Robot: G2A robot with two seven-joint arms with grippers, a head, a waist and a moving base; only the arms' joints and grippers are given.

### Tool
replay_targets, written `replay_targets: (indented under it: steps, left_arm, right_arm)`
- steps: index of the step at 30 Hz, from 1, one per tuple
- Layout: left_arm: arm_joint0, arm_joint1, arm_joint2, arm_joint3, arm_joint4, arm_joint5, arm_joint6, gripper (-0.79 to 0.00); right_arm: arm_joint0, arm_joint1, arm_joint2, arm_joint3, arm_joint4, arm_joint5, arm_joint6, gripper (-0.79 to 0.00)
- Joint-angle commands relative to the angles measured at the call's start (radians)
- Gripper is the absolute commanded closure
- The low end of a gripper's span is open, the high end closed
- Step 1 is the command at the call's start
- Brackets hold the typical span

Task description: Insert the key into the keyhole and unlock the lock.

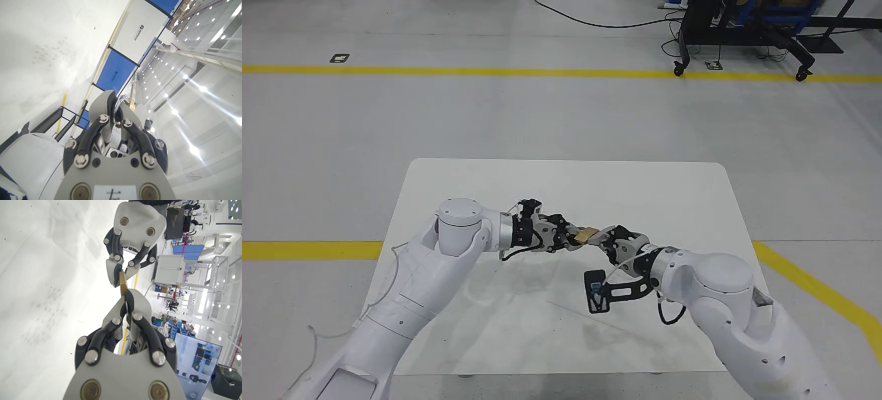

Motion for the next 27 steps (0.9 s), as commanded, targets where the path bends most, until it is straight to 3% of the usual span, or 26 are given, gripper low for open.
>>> replay_targets:
  steps: [1,3,4,6,13,23,27]
  left_arm:
    - [-0.001,0.0,0.0,0.001,0.0,0.0,0.001,0.0]
    - [-0.001,0.0,-0.001,0.001,-0.002,-0.001,0.003,0.0]
    - [-0.001,0.0,-0.001,0.002,-0.003,-0.001,0.003,0.0]
    - [-0.001,0.0,-0.001,0.003,-0.004,0.0,0.004,0.0]
    - [-0.002,0.001,0.0,0.003,-0.005,0.0,0.005,0.0]
    - [-0.004,0.002,-0.001,0.004,-0.009,-0.002,0.006,0.0]
    - [-0.006,0.003,-0.007,0.006,-0.012,-0.003,0.006,0.0]
  right_arm:
    - [0.0,-0.001,0.001,0.0,0.008,0.0,0.005,0.0]
    - [0.0,-0.001,0.002,0.0,0.011,-0.001,0.008,-0.04]
    - [0.0,-0.001,0.003,-0.001,0.012,0.001,0.01,-0.182]
    - [-0.002,0.0,0.004,-0.002,0.015,0.001,0.014,-0.286]
    - [-0.011,0.0,0.012,-0.01,0.027,0.005,0.021,-0.252]
    - [-0.032,0.004,0.035,-0.028,0.044,0.011,0.018,-0.286]
    - [-0.045,0.007,0.048,-0.036,0.05,0.011,0.012,-0.342]
